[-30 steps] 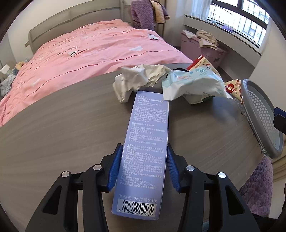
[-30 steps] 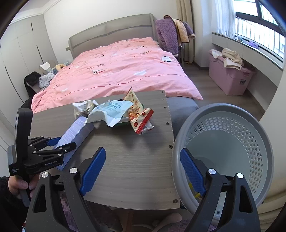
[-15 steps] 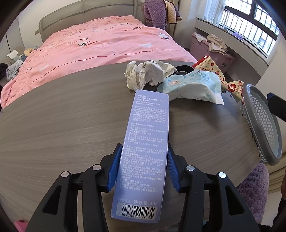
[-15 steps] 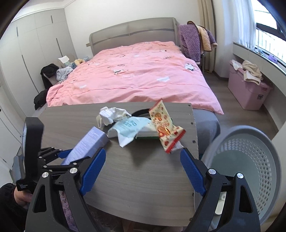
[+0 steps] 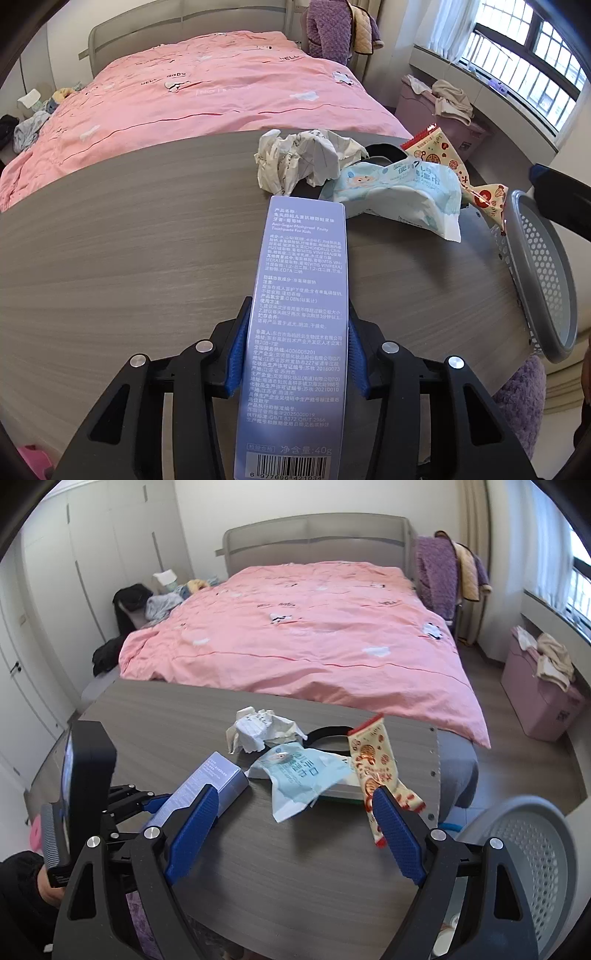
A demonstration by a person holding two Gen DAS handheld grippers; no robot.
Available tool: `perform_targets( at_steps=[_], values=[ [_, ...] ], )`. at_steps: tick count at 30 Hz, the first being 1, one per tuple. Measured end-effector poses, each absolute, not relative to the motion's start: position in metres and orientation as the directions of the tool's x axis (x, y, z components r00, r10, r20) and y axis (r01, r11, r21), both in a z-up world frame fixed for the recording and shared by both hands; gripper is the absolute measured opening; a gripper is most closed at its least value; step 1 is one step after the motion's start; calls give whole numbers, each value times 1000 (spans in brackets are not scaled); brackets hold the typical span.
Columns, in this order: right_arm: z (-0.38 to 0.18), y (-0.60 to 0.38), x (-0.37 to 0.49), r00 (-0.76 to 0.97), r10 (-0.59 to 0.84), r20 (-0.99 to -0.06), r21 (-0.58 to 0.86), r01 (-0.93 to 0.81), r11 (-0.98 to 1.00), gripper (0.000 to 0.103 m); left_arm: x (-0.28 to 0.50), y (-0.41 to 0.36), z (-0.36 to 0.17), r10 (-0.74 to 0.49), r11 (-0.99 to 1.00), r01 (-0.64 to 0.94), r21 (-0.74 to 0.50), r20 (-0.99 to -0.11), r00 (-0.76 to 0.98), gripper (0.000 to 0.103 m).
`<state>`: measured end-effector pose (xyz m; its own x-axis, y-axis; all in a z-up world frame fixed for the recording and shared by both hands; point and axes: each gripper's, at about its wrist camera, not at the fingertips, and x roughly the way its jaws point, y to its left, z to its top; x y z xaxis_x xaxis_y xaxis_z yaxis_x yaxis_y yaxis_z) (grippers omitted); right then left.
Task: Collect trash
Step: 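Grasp the blue wet-wipes pack with the right gripper while the left gripper holds the box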
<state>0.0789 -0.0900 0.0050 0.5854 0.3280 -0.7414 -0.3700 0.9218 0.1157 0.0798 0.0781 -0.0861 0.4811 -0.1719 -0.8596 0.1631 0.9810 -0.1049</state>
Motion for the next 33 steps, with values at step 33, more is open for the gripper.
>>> perform_targets(
  at_steps=[33],
  values=[
    [-62, -8, 140, 382, 134, -915, -155, -636, 756, 50, 48, 162, -48, -30, 986, -111, -121, -796, 604, 44]
  ],
)
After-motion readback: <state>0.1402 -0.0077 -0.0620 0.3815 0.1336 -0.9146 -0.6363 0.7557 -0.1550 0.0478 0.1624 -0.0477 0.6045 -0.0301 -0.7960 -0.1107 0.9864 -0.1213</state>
